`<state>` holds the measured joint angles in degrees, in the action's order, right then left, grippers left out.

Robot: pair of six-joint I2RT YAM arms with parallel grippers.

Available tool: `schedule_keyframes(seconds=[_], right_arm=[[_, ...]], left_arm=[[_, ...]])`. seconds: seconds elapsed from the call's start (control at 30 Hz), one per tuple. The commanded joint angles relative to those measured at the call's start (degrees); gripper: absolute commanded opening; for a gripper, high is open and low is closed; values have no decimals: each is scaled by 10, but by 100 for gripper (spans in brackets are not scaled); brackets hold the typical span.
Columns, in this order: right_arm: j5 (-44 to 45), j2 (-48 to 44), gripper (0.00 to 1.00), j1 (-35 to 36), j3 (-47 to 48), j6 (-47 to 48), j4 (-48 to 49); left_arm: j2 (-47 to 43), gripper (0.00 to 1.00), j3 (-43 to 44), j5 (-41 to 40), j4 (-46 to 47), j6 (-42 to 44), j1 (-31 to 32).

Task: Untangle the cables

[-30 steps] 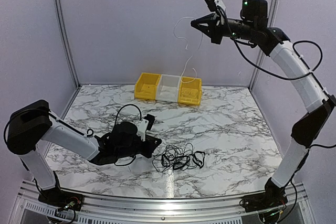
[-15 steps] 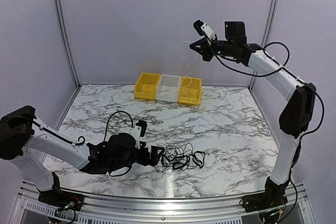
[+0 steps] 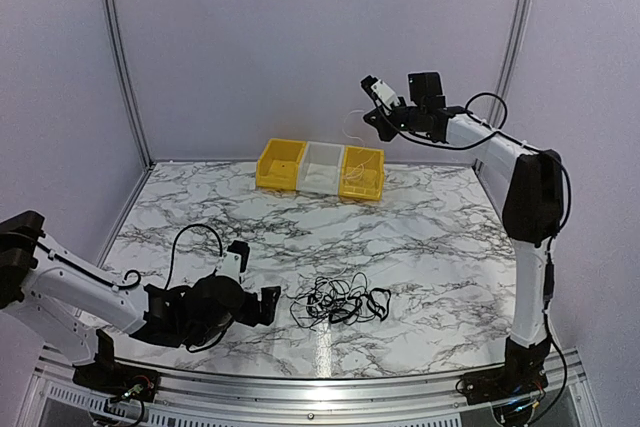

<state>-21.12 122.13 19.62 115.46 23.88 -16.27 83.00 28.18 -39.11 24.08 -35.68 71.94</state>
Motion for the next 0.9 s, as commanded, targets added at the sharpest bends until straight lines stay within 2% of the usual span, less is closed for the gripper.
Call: schedule_keyframes(seconds=[0.0, 0.13, 0.23, 0.4, 0.57, 0.83, 0.87], right_arm=[[58, 30, 0, -8, 45, 8, 42], [93, 66, 0, -9, 59, 23, 60], [117, 94, 0, -9, 68, 35, 75], [131, 150, 0, -9, 84, 48, 93], [148, 193, 0, -9, 96, 57, 96], [147, 209, 0, -9, 98, 56, 84], [147, 208, 4, -9, 97, 54, 81]], left_arm=[[-31, 99, -22, -16, 18, 2, 3], [-41, 99, -34, -44, 13, -18, 4], [-37, 99, -23, -74, -31, -54, 4], [-9, 99, 14, -56, -55, -44, 3], [-27, 99, -2, -60, -54, -53, 2], [-26, 96, -2, -66, -54, -57, 2], [-24, 96, 0, -65, -54, -55, 2]])
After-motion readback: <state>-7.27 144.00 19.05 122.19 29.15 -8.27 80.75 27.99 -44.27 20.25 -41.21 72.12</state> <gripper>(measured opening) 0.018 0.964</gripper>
